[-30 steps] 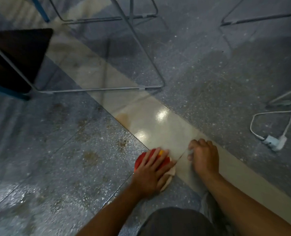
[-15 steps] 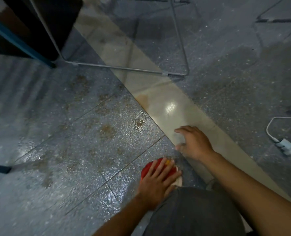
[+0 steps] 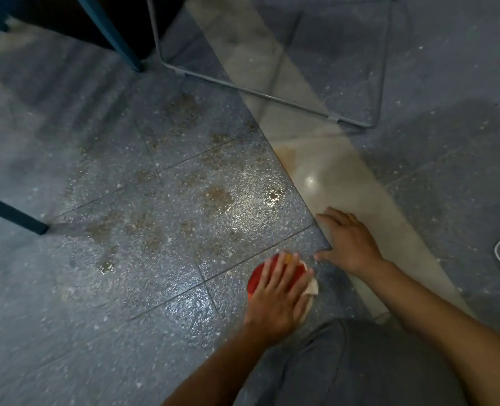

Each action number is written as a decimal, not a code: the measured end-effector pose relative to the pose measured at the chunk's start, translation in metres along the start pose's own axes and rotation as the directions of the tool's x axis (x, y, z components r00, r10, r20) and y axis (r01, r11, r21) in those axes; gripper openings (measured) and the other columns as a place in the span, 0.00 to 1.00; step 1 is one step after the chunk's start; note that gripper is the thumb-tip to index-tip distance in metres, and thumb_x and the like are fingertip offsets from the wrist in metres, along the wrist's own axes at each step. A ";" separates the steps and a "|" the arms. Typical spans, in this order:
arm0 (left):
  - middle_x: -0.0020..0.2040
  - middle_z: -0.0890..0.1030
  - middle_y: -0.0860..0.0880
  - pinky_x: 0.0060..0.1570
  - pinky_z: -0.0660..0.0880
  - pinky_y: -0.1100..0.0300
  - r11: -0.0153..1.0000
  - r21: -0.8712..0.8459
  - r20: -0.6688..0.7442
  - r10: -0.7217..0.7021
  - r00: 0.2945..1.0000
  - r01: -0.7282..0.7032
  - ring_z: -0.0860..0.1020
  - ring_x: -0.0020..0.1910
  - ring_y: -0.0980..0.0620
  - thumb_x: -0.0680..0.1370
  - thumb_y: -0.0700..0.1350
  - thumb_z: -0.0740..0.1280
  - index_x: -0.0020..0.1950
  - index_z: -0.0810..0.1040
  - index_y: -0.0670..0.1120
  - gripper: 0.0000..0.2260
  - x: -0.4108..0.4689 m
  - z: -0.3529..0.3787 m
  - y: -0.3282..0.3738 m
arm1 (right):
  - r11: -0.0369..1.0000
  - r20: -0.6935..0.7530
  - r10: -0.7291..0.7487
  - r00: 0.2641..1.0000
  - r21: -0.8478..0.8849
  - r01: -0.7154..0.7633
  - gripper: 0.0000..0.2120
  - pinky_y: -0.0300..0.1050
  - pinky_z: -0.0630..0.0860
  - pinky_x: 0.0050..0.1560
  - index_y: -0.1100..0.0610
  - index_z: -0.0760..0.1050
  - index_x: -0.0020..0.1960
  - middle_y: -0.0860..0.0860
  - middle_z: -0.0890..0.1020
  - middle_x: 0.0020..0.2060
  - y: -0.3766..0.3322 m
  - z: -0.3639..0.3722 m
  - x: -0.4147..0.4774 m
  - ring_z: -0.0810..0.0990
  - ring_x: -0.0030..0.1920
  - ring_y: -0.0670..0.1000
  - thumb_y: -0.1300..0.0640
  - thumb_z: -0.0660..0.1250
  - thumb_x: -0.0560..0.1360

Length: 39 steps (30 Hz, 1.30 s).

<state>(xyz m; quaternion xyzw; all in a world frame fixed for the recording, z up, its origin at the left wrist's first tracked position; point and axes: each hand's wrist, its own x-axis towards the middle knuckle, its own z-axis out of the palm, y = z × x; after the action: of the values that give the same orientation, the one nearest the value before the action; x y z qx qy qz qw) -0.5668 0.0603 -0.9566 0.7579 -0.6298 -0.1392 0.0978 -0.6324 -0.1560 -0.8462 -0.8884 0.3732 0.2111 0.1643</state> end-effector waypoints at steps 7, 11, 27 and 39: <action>0.88 0.56 0.47 0.81 0.59 0.36 0.999 0.036 0.001 -0.038 0.999 0.038 0.54 0.87 0.41 0.87 0.60 0.58 0.86 0.62 0.58 0.26 -0.108 -0.015 -0.086 | 1.000 0.036 0.019 0.999 0.014 -0.020 0.57 0.54 0.61 0.78 0.49 0.51 0.83 0.54 0.51 0.83 -0.031 0.007 0.000 0.55 0.81 0.58 0.34 0.79 0.65; 0.89 0.51 0.44 0.83 0.54 0.35 0.938 0.045 -0.046 -0.341 0.939 0.343 0.49 0.88 0.40 0.88 0.60 0.54 0.88 0.57 0.56 0.27 -0.074 -0.026 -0.093 | 0.998 0.025 0.058 0.998 0.027 -0.059 0.61 0.56 0.61 0.77 0.52 0.48 0.83 0.56 0.49 0.83 -0.044 0.014 0.001 0.53 0.81 0.60 0.34 0.79 0.64; 0.89 0.51 0.45 0.83 0.56 0.35 0.928 0.013 -0.054 -0.370 0.927 0.371 0.50 0.88 0.40 0.88 0.59 0.54 0.87 0.60 0.55 0.27 -0.116 -0.032 -0.119 | 0.990 -0.037 0.118 0.992 0.077 -0.115 0.60 0.58 0.62 0.77 0.53 0.50 0.83 0.58 0.53 0.83 -0.042 0.036 0.003 0.55 0.81 0.60 0.30 0.77 0.63; 0.89 0.46 0.44 0.83 0.56 0.34 0.986 0.007 -0.039 -0.169 0.985 0.169 0.46 0.88 0.40 0.89 0.61 0.49 0.89 0.51 0.54 0.28 -0.031 -0.011 -0.069 | 0.993 -0.088 0.082 0.993 0.093 -0.074 0.42 0.57 0.59 0.79 0.55 0.56 0.82 0.58 0.57 0.82 -0.046 0.034 0.005 0.56 0.81 0.59 0.35 0.65 0.77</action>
<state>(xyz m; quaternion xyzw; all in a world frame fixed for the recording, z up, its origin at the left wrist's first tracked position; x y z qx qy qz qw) -0.5043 0.1036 -0.9655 0.8116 -0.5620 -0.1292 0.0939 -0.6045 -0.1126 -0.8717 -0.8735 0.4239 0.1593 0.1783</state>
